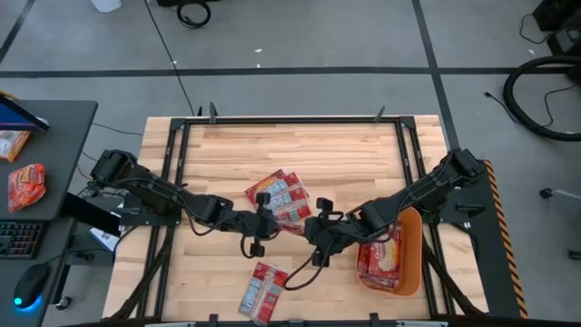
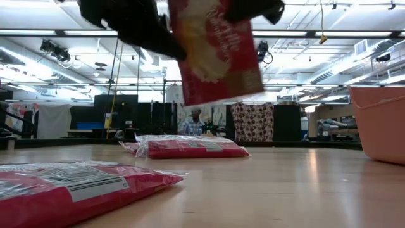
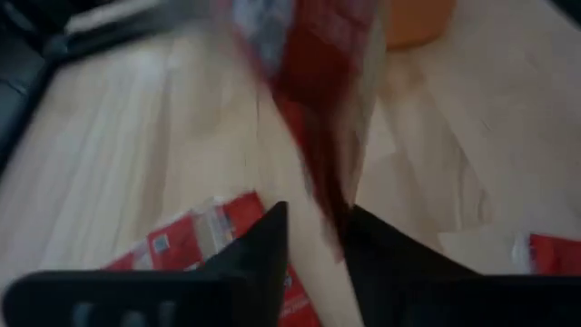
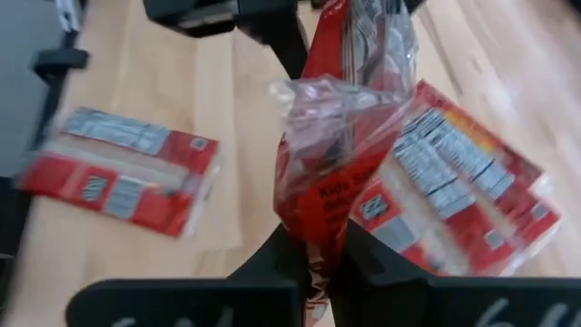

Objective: Sort popcorn bags into baskets
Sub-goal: Put the red popcorn bag into the orange bin

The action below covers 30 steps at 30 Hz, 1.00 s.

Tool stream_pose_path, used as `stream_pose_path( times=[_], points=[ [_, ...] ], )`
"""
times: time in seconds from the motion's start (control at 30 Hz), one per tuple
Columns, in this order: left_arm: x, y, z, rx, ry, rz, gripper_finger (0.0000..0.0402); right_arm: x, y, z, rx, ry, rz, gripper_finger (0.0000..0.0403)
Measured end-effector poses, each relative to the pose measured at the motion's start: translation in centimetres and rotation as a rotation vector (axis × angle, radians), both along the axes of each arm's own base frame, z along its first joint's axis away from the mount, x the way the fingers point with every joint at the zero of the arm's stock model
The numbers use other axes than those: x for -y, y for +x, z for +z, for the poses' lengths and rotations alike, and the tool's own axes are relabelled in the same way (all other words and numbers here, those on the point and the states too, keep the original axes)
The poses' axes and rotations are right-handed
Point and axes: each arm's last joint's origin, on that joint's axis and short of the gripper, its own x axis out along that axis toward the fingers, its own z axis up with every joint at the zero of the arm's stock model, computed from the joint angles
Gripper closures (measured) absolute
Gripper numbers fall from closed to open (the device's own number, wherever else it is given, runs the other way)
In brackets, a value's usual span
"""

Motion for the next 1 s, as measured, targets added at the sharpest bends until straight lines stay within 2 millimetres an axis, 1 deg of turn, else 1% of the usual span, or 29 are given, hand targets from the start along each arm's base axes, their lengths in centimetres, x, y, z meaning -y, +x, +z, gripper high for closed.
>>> stream_pose_path(
  times=[0.1,0.17,0.23,0.3,0.4,0.53,0.63,0.73,0.87,1.0],
  points=[
    [0.2,-0.4,0.6,0.01,0.02,-0.025,0.0242,0.3,-1.4,1.4,-0.012,0.081,-0.03,0.0371],
    [0.5,-0.9,0.6,-0.031,0.022,-0.088,0.0213,0.5,-2.6,2.3,-0.035,0.15,-0.052,0.0371],
    [0.9,-1.4,0.6,-0.076,-0.019,-0.177,0.0194,0.8,-3.8,3.5,-0.054,0.243,-0.081,0.0373],
    [1.5,-1.8,0.3,-0.13,-0.088,-0.287,0.0185,1.2,-5.2,4.9,-0.06,0.355,-0.084,0.0376],
    [2.5,-2.0,0.0,-0.177,-0.208,-0.407,0.0184,1.9,-7.3,6.8,-0.111,0.531,-0.076,0.0376],
    [3.5,-1.9,-1.1,-0.228,-0.261,-0.432,0.0194,3.0,-10.6,8.5,-0.241,0.74,-0.13,0.0369],
    [4.2,-1.8,-2.2,-0.273,-0.287,-0.415,0.02,4.1,-12.9,8.8,-0.365,0.805,-0.259,0.037],
    [4.9,-1.9,-3.0,-0.315,-0.328,-0.387,0.0202,4.9,-14.7,8.8,-0.459,0.843,-0.41,0.0373],
    [5.6,-2.1,-3.7,-0.339,-0.323,-0.403,0.0203,5.1,-15.8,8.5,-0.598,0.878,-0.51,0.0372],
    [6.2,-2.1,-4.1,-0.34,-0.32,-0.419,0.0203,4.8,-16.2,7.7,-0.686,0.82,-0.546,0.037]
  ],
)
